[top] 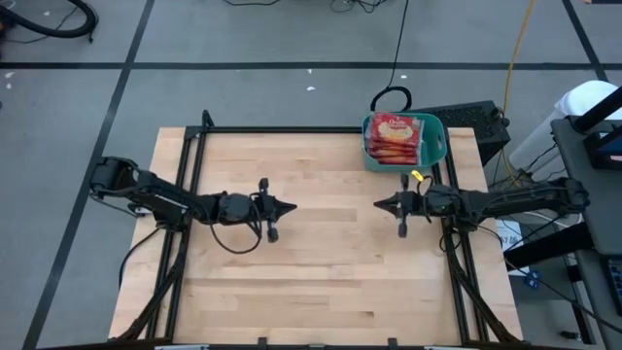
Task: Sort popcorn bags into baskets
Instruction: Return to Home Position
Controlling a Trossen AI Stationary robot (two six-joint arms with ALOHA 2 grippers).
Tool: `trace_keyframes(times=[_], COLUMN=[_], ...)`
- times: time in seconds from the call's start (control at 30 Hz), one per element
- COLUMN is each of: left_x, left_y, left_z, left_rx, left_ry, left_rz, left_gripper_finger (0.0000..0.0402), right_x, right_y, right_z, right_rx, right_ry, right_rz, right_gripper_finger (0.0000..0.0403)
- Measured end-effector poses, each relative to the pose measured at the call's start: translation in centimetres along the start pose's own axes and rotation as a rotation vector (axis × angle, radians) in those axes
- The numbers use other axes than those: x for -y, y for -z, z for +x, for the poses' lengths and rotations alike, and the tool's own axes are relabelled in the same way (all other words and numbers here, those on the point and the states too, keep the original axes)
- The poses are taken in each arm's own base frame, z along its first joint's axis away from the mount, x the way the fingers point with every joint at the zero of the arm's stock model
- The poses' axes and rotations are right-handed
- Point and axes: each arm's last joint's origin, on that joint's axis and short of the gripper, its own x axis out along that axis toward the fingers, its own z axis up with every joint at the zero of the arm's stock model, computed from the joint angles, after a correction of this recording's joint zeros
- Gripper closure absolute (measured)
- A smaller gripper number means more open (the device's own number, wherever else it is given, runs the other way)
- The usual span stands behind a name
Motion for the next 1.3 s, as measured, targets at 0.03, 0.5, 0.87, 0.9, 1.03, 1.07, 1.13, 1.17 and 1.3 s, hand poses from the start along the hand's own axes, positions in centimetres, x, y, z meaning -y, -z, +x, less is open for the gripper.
trace_keyframes(times=[0.03, 0.5, 0.87, 0.9, 1.03, 1.07, 1.13, 1.17, 1.3], left_x=[0.1, -0.3, -0.9, -0.9, -1.2, -1.3, -1.4, -1.4, -1.5], left_y=[0.4, 3.7, 3.0, 3.0, 3.3, 3.4, 3.3, 3.3, 3.2], left_z=[-0.2, -2.8, -4.5, -4.7, -5.5, -5.7, -5.9, -6.1, -6.4], left_rx=[-0.011, -0.026, 0.046, 0.05, 0.062, 0.063, 0.077, 0.082, 0.094], left_ry=[-0.011, -0.032, -0.034, -0.034, -0.034, -0.034, -0.033, -0.033, -0.033], left_rz=[0.005, -0.035, -0.023, -0.025, -0.041, -0.043, -0.053, -0.057, -0.062], left_gripper_finger=[0.0399, 0.0399, 0.0399, 0.0399, 0.0399, 0.0399, 0.0399, 0.0399, 0.0399], right_x=[0.0, 0.2, -0.1, -0.1, -0.1, -0.1, -0.3, -0.4, -0.8], right_y=[0.0, 0.0, 1.1, 1.1, 1.2, 1.3, 1.3, 1.3, 1.4], right_z=[-0.1, -1.2, -1.3, -1.3, -1.4, -1.4, -1.5, -1.6, -1.8], right_rx=[-0.003, 0.008, 0.046, 0.044, 0.037, 0.032, 0.033, 0.041, 0.063], right_ry=[0.0, 0.02, -0.056, -0.055, -0.057, -0.061, -0.074, -0.085, -0.075], right_rz=[-0.01, -0.07, -0.044, -0.048, -0.039, -0.032, -0.03, -0.031, -0.021], right_gripper_finger=[0.0403, 0.0403, 0.0403, 0.0403, 0.0403, 0.0403, 0.0403, 0.0403, 0.0403])
